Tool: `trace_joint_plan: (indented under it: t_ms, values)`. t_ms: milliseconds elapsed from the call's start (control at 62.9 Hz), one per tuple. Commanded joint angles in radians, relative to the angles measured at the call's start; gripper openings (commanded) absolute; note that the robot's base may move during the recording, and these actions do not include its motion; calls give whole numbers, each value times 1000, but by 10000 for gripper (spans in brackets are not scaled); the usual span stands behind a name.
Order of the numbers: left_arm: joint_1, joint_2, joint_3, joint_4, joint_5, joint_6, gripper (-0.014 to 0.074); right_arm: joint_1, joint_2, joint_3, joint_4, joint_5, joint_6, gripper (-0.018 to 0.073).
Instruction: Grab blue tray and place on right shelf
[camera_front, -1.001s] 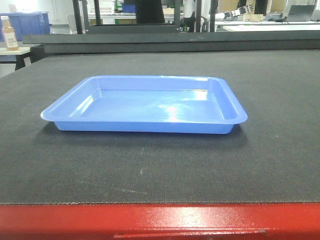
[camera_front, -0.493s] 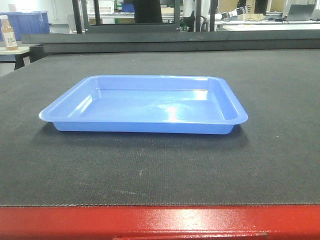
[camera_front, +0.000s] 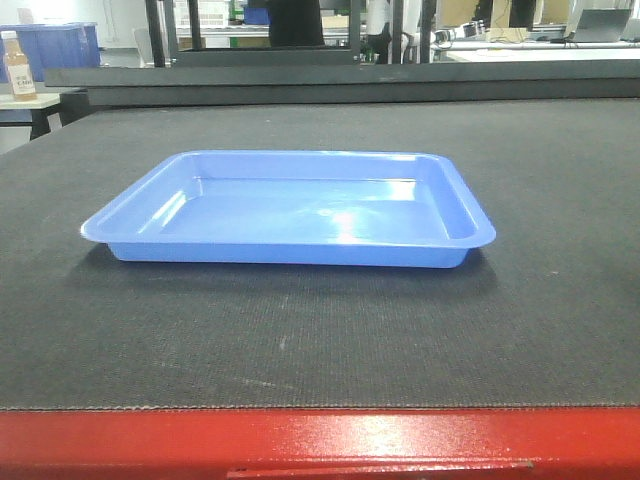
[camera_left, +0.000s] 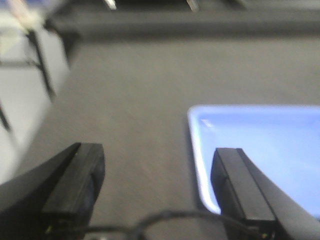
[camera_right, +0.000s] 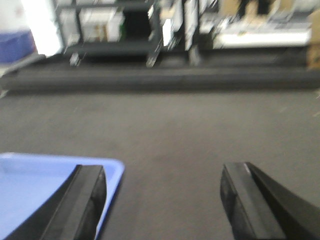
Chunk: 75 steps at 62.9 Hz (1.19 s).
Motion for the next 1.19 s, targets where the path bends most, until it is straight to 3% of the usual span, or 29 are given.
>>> trace_joint_plan:
  t_ms: [0, 111, 207, 397, 556, 731, 1176]
  values:
    - [-80, 122, -141, -31, 37, 5, 382, 58, 134, -152, 4, 28, -5, 591]
    - [-164, 293, -283, -17, 125, 5, 382, 169, 329, -343, 4, 225, -5, 591]
    - [-196, 444, -407, -17, 206, 5, 382, 225, 509, -503, 5, 386, -5, 591]
    - [-200, 760, -693, -15, 460, -8, 382, 238, 877, -841, 9, 683, 62, 591]
    - [-178, 1007, -937, -9, 662, -38, 382, 238, 1138, -1085, 9, 847, 99, 591]
    - [-142, 1176, -1069, 10, 720, -84, 382, 223, 1313, -1179, 9, 890, 160, 591]
    - [-125, 1321, -1085, -8, 595, -84, 382, 223, 1460, -1180, 9, 777, 180, 591]
